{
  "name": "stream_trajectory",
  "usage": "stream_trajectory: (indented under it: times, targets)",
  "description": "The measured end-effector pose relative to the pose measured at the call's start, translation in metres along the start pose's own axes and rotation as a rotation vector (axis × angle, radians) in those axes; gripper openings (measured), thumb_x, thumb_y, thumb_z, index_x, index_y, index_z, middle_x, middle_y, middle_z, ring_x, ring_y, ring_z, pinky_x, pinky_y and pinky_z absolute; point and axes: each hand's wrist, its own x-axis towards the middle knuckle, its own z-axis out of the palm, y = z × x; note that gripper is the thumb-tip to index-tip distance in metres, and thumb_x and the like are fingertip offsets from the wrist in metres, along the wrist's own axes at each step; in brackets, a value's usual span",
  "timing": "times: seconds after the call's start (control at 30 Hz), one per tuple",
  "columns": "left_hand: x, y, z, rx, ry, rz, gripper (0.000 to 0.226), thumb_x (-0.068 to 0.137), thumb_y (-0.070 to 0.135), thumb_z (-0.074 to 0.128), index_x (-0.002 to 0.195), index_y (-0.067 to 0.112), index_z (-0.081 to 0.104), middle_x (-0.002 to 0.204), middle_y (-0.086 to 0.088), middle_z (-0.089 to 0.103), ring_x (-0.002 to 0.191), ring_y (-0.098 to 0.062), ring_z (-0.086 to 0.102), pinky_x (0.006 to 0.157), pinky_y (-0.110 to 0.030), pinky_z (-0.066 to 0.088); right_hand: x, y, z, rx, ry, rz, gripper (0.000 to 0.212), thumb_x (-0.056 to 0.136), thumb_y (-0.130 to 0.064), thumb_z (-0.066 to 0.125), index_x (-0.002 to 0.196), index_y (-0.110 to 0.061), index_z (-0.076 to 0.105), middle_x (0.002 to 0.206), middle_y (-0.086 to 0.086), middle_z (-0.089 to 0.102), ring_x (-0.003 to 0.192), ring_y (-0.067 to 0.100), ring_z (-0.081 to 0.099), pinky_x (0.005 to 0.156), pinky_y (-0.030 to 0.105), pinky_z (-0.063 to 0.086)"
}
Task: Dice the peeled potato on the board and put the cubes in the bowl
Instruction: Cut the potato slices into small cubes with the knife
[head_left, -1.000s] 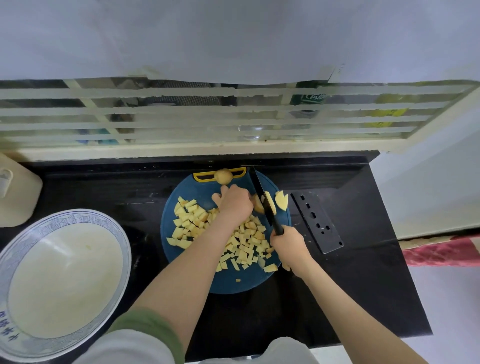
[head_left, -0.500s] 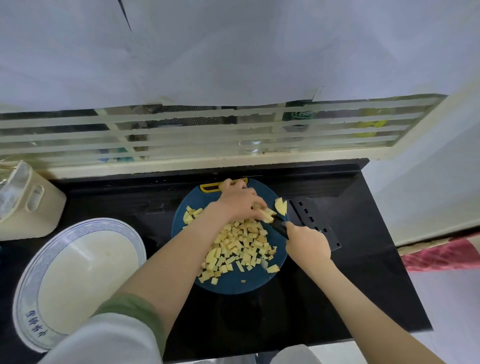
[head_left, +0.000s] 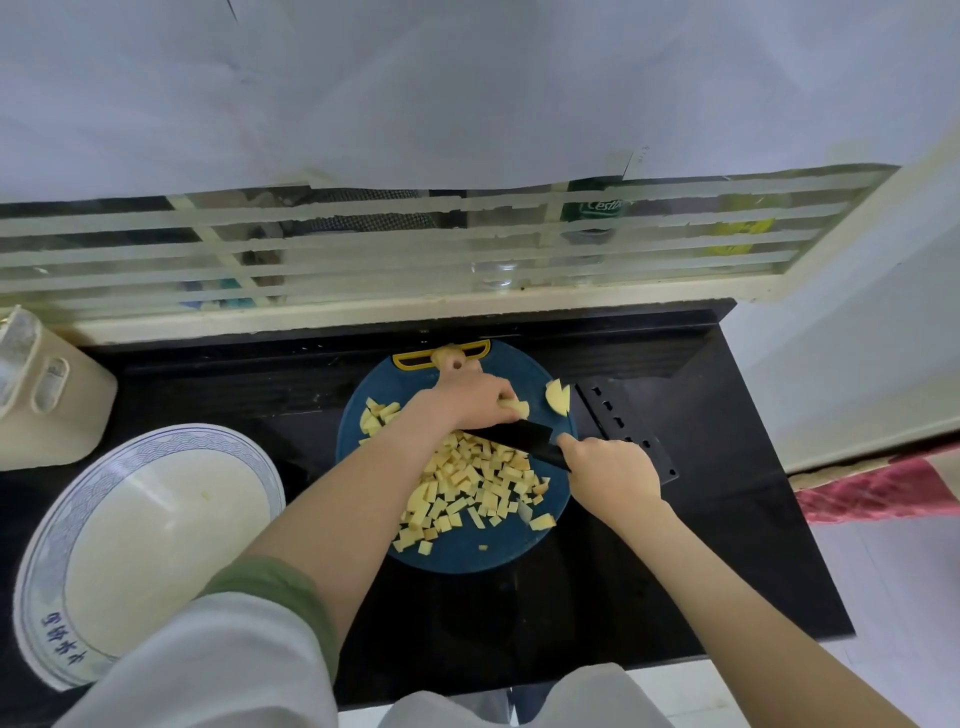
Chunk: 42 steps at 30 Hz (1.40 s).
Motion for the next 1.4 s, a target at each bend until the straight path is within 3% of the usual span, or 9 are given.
stream_trajectory:
  times: [0.2, 0.53, 0.67, 0.8, 0.9, 0.97, 1.1, 1.23, 1.4]
  targets:
    - [0.001, -0.012, -0.003, -0.183, 0.139, -0.15, 0.023, 0.089, 0.041, 0.058, 0.11, 0.031, 0.062, 0.107, 0.006, 0.058, 0.115, -0.019, 0.037, 0.091, -0.04, 0.023, -0.003, 0.008, -0.004, 0.032, 0.0, 0.015, 0.027, 0.096, -0.014, 0.043, 0.122, -0.02, 0.047, 0.077, -0.002, 0.054, 0.062, 0.02, 0.053, 0.054, 0.029, 0.043]
    - [-0.005, -0.025, 0.008, -0.332, 0.242, -0.325, 0.032, 0.099, 0.033, 0.037, 0.097, 0.023, 0.067, 0.096, 0.001, 0.063, 0.091, -0.019, 0.049, 0.081, -0.036, 0.023, -0.023, 0.041, 0.004, 0.095, 0.003, 0.012, 0.029, 0.095, -0.024, 0.046, 0.124, -0.027, 0.051, 0.09, -0.002, 0.067, 0.073, 0.019, 0.06, 0.059, 0.027, 0.039]
    - [-0.007, -0.024, 0.015, -0.383, 0.166, -0.375, 0.038, 0.1, 0.042, 0.033, 0.073, 0.025, 0.053, 0.083, 0.001, 0.057, 0.092, -0.022, 0.055, 0.08, -0.037, 0.025, -0.024, 0.048, 0.008, 0.207, -0.025, 0.0, 0.02, 0.095, -0.024, 0.048, 0.112, -0.026, 0.057, 0.087, -0.005, 0.066, 0.074, 0.018, 0.061, 0.057, 0.024, 0.036]
    - [0.001, -0.028, 0.016, -0.642, 0.142, -0.471, 0.047, 0.101, 0.041, 0.024, 0.103, 0.016, 0.065, 0.107, -0.003, 0.06, 0.109, -0.024, 0.051, 0.096, -0.042, 0.024, -0.029, 0.049, 0.017, 0.365, -0.039, 0.065, 0.012, 0.095, -0.024, 0.048, 0.089, -0.028, 0.058, 0.074, -0.005, 0.065, 0.067, 0.015, 0.06, 0.059, 0.025, 0.042]
    - [0.005, -0.038, 0.022, -0.752, 0.149, -0.491, 0.045, 0.1, 0.041, 0.029, 0.103, 0.013, 0.064, 0.103, -0.002, 0.061, 0.105, -0.024, 0.052, 0.101, -0.04, 0.026, -0.032, 0.048, 0.024, 0.473, -0.049, 0.146, 0.014, 0.096, -0.021, 0.049, 0.087, -0.026, 0.058, 0.073, -0.004, 0.064, 0.066, 0.014, 0.059, 0.057, 0.024, 0.041]
    - [0.005, -0.035, 0.022, -0.613, 0.131, -0.474, 0.04, 0.096, 0.048, 0.035, 0.098, 0.018, 0.061, 0.098, 0.0, 0.058, 0.095, -0.021, 0.048, 0.09, -0.039, 0.025, -0.029, 0.046, 0.028, 0.53, -0.028, 0.233, 0.013, 0.096, -0.02, 0.048, 0.09, -0.024, 0.058, 0.073, -0.003, 0.063, 0.064, 0.015, 0.058, 0.054, 0.025, 0.039]
    - [0.011, -0.019, 0.02, -0.268, 0.077, -0.45, 0.059, 0.083, 0.069, 0.041, 0.109, 0.021, 0.061, 0.106, -0.001, 0.061, 0.11, -0.025, 0.049, 0.091, -0.043, 0.027, -0.016, 0.037, 0.03, 0.636, 0.035, 0.423, 0.012, 0.094, -0.015, 0.045, 0.09, -0.021, 0.055, 0.073, 0.001, 0.061, 0.064, 0.019, 0.057, 0.055, 0.031, 0.044]
    - [0.019, -0.008, 0.024, -0.08, 0.089, -0.434, 0.047, 0.088, 0.057, 0.046, 0.113, 0.018, 0.055, 0.112, -0.002, 0.057, 0.115, -0.024, 0.043, 0.092, -0.041, 0.025, -0.004, 0.033, 0.03, 0.761, 0.06, 0.528, 0.013, 0.093, -0.013, 0.046, 0.095, -0.013, 0.059, 0.076, 0.007, 0.063, 0.069, 0.026, 0.061, 0.064, 0.039, 0.054]
    - [0.021, -0.006, 0.019, -0.021, 0.075, -0.399, 0.02, 0.093, 0.038, 0.046, 0.095, 0.019, 0.053, 0.077, 0.003, 0.045, 0.091, -0.02, 0.04, 0.087, -0.037, 0.025, 0.002, 0.031, 0.034, 0.748, -0.001, 0.515, 0.013, 0.094, -0.015, 0.047, 0.095, -0.015, 0.059, 0.077, 0.006, 0.062, 0.067, 0.023, 0.06, 0.056, 0.032, 0.048]
